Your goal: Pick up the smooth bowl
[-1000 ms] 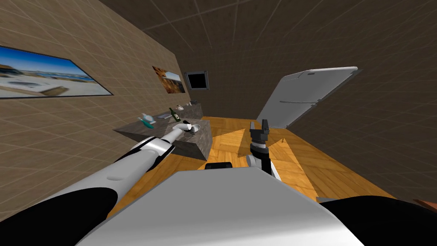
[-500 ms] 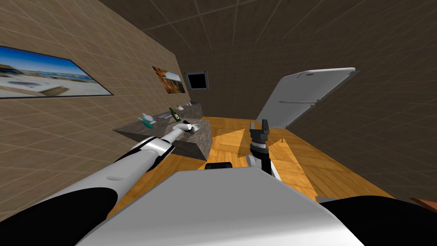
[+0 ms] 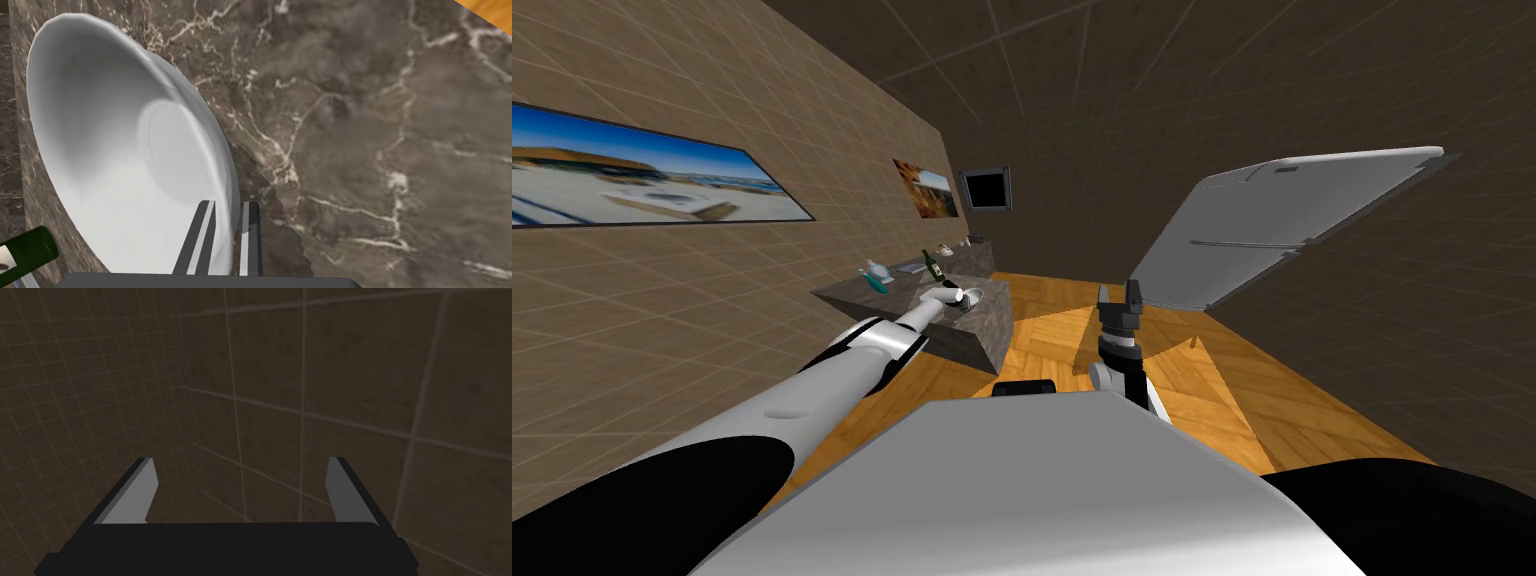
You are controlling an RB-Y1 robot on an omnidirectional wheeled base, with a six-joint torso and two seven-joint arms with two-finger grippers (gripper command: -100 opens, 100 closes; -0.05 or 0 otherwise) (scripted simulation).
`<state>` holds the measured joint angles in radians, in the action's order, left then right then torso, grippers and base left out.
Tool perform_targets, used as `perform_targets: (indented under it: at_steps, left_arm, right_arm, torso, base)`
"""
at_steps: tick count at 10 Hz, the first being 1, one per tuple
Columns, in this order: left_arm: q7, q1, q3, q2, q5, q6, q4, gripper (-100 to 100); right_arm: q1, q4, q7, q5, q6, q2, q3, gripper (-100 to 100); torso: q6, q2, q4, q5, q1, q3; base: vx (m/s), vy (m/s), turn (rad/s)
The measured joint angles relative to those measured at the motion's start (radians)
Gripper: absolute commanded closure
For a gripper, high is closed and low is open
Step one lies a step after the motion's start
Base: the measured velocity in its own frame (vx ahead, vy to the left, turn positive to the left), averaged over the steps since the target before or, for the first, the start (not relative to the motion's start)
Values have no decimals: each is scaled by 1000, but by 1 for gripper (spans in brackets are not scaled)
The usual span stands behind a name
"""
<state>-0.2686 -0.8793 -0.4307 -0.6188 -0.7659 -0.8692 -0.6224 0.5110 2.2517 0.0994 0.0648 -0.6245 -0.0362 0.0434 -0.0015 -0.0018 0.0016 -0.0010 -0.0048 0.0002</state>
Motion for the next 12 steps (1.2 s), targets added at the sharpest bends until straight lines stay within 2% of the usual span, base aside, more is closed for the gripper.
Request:
perform_targets:
  at_steps: [1,3,4,7,8,9,10,11,12]
  left_arm:
    - [18,1,29,10,20,-10,-13,100]
    - [72,-30,76,48,44,-7,38,100]
    - [93,-36,94,56,55,-12,42,100]
    - [192,-87,173,107,88,-4,129,100]
    - [222,-102,203,132,116,-9,145,100]
    - [257,-118,229,147,124,-5,174,100]
    - [267,-109,238,146,130,-12,156,100]
    - [287,-117,264,164,147,-17,163,100]
    - [328,-155,297,193,164,-8,225,100]
  right_arm:
    - [0,0,0,0,0,0,0,0]
    - [0,0,0,0,0,0,0,0]
    - [0,0,0,0,0,0,0,0]
    - [0,0,0,0,0,0,0,0]
    - [0,0,0,0,0,0,0,0]
    - [0,0,0,0,0,0,0,0]
    - [0,0,0,0,0,0,0,0]
    - [0,0,0,0,0,0,0,0]
    - [0,0,0,0,0,0,0,0]
  torso:
    - [-1,1,1,0,1,1]
    - [-1,1,1,0,0,1]
    - [-1,2,1,0,1,2]
    - [-1,3,2,-1,0,3]
    - [0,3,2,-1,-2,2]
    - [0,3,1,-1,-1,2]
    - [1,3,2,-1,1,2]
    - [0,3,1,-1,1,2]
    - [-1,2,1,-1,-1,2]
  base:
    - [28,-38,101]
    - [36,-47,170]
    - [27,-49,225]
    - [31,-56,192]
    - [37,-63,173]
    - [16,-22,22]
    - [27,-27,176]
    - [46,-67,368]
    - [27,-64,154]
